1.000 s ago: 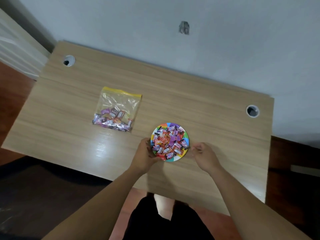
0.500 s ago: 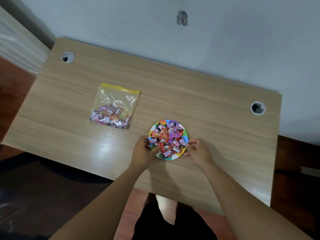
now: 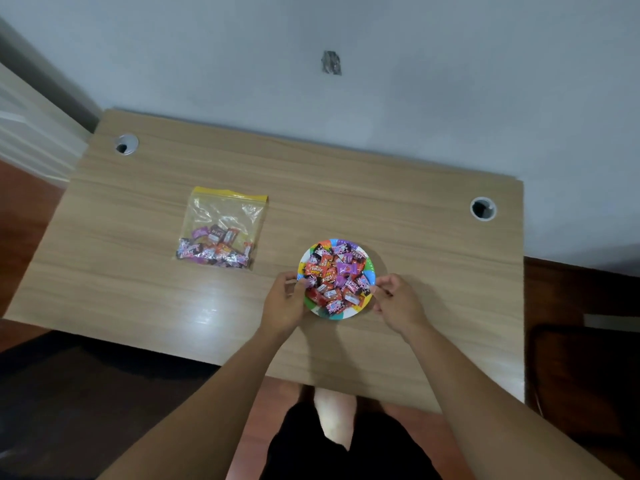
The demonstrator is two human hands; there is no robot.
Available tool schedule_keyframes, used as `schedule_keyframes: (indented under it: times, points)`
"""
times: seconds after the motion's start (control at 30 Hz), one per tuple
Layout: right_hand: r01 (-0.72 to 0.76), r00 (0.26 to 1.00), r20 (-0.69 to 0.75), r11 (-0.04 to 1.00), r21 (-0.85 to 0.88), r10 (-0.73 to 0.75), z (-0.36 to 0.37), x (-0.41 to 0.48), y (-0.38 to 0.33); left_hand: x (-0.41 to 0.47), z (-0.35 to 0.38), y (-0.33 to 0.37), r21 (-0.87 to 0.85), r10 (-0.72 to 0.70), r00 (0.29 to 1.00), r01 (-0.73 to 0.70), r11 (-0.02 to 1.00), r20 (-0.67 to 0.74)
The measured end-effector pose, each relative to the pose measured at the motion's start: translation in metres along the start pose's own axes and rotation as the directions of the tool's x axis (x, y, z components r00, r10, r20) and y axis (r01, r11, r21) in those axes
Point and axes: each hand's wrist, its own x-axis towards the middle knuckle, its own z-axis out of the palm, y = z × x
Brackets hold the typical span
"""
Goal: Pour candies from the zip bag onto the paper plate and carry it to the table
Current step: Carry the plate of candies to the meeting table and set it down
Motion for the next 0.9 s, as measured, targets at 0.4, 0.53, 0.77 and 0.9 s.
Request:
schedule_keyframes:
  times: [0.4,0.53,0.77,0.9]
  points:
    - [0.04,0.987,-0.16,0.965,0.258,0.002,-0.04,-0.061,-0.033,-0.025,-0.001,0.075,-0.091,0.152,0.973,-0.138,0.986,0.174]
    - [0.038,0.986,-0.168,0.954,0.297,0.013,-0.039,-0.073,-0.037,-0.029,-0.002,0.078,-0.162,0.179,0.962,-0.146,0.976,0.208]
    - [0.123,0.931,-0.358,0.858,0.498,0.074,-0.083,-0.154,-0.013,-0.085,0.034,0.109,-0.107,0.233,0.873,-0.206,0.973,0.429]
    - [0.101,0.947,-0.306,0.818,0.566,0.094,-0.08,-0.156,-0.008,-0.088,0.035,0.109,-0.108,0.231,0.879,-0.204,0.973,0.418]
